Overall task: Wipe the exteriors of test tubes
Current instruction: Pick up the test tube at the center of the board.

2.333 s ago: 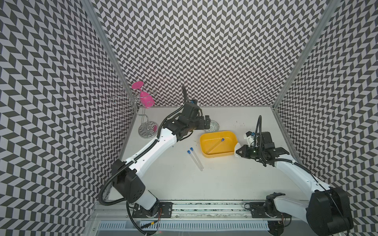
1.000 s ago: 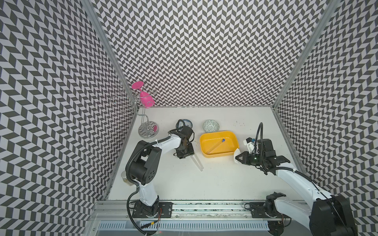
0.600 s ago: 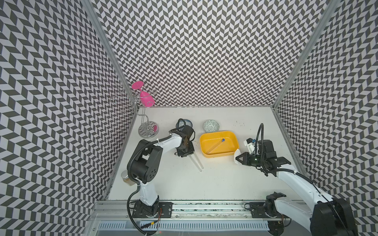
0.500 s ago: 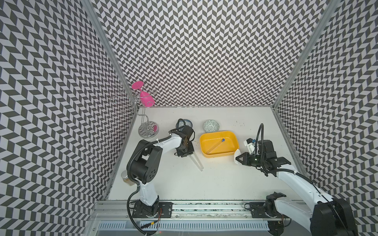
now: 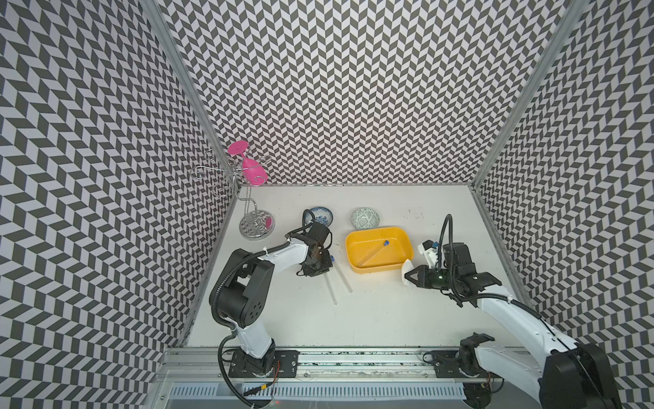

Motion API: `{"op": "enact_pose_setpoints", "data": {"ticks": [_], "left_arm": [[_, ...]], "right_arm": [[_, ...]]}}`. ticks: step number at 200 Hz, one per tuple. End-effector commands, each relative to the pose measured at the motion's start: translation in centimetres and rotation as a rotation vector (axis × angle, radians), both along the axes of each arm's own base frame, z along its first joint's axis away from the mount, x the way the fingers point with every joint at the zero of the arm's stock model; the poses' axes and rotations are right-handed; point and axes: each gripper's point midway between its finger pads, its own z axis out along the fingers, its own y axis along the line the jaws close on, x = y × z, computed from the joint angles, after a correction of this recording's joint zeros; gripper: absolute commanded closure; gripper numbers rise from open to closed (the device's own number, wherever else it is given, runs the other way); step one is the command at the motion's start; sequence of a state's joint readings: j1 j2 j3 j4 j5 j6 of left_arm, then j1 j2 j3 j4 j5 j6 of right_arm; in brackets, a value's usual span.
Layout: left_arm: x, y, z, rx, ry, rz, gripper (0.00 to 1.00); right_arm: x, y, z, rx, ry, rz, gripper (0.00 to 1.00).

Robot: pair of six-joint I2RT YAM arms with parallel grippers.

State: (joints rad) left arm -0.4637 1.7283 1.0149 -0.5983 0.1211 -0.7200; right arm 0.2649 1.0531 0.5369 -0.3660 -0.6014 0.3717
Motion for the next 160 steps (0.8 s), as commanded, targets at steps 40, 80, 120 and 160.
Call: {"op": "enact_pose_setpoints", "data": {"ticks": [40, 80, 120, 160], "left_arm": [[0.0, -0.2, 1.0, -0.041, -0.034, -0.056, 0.84], [0.8, -0.3, 5.6, -0.122, -0.135, -0.073, 0.84], [0.8, -0.6, 12.2, -0.216, -0.270, -0.096, 0.84], [-0.7, -0.4, 16.0, -0.262, -0.358, -0.132, 0.84]], "right_arm": [[-1.7, 6.0, 2.3, 0.084, -0.084, 0.203, 1.00], [-4.3, 12.0, 4.5, 0.213, -0.110, 0.420, 1.00], [-6.6, 18.1, 7.5, 0.320, -0.143, 0.632, 1.00], [-6.3, 21.5, 8.2, 0.328, -0.146, 0.710, 1.00]]}}
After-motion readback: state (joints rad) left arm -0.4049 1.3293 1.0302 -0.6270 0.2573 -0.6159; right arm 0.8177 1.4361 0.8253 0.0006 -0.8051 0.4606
